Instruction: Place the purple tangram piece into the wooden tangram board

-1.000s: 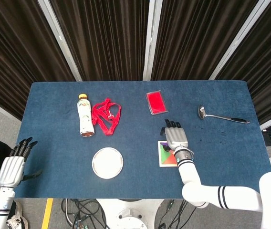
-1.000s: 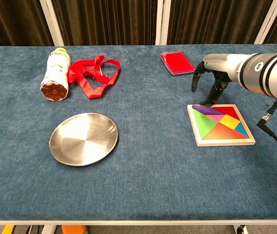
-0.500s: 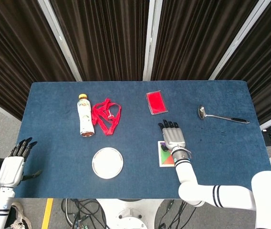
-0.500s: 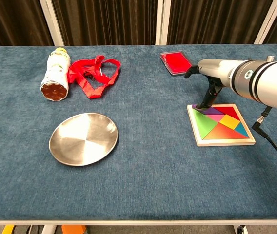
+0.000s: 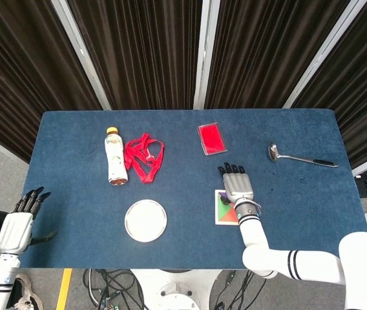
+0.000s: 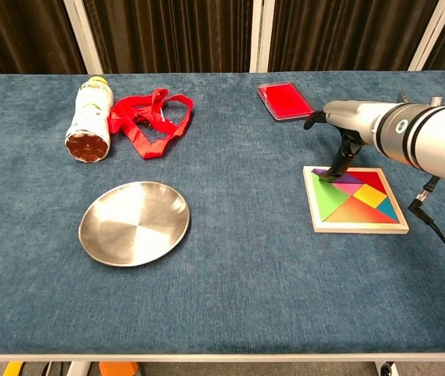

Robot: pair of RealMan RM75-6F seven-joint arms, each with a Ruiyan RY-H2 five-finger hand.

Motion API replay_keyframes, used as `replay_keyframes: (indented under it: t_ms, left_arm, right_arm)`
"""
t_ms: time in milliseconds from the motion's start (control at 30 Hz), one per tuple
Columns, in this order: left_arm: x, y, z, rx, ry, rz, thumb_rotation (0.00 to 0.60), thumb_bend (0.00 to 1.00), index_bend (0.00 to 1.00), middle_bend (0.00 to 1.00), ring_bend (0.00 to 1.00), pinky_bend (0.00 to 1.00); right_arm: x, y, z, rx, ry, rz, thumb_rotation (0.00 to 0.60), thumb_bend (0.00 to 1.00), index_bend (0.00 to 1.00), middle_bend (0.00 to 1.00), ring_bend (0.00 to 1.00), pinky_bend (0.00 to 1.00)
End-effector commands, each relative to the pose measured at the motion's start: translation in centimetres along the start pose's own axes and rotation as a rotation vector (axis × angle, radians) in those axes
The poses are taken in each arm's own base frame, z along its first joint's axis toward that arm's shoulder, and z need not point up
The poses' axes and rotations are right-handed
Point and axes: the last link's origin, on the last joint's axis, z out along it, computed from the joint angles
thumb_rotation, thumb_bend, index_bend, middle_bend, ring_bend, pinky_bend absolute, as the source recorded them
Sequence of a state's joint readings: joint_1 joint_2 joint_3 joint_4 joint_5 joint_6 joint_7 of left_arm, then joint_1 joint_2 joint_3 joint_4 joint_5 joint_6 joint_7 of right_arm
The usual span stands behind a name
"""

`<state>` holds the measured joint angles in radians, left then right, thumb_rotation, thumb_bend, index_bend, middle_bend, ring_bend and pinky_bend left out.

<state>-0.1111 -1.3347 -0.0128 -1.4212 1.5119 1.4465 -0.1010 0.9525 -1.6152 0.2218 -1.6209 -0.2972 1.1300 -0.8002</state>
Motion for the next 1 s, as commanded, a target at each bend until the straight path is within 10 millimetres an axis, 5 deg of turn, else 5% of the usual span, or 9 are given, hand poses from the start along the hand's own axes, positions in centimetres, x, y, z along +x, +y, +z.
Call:
replay_keyframes:
  t_ms: [33,333,533,767,1000]
  left_arm:
    - [0.0,0.0,0.0,-0.001,0.001,0.0,0.6,0.1,0.13,0.04,0.0,0.16]
    - [0.2,0.2,0.0,-0.007,0.004,0.006,0.6,0.1,0.13,0.04,0.0,0.16]
    - [0.5,0.5,0.0,-0.009,0.011,0.019,0.6,0.1,0.13,0.04,0.0,0.16]
    - [1.2,0.8,0.1,-0.008,0.032,0.047,0.6,0.1,0.13,0.04,0.0,0.16]
    - [1.5,1.4,0.3,-0.015,0.039,0.075,0.6,0.1,0.13,0.04,0.0,0.16]
  right_arm:
    - [0.3,-0.1,-0.1,0.008,0.005,0.014,0.6,0.22,0.1,0.0,0.0,0.0]
    - [2.4,1.5,-2.8,0.067,0.067,0.102,0.6,0.22,0.07,0.0,0.0,0.0]
    - [2.2,8.6,-8.3,0.085,0.217,0.059,0.6,0.21,0.0,0.0,0.0,0.0]
    - [-2.5,18.2,-14.5,0.117,0.407,0.021,0.6,0.2,0.0,0.0,0.0,0.0]
    - [-4.4,22.3,-18.2,0.078,0.505,-0.021,0.6,0.2,0.0,0.0,0.0,0.0]
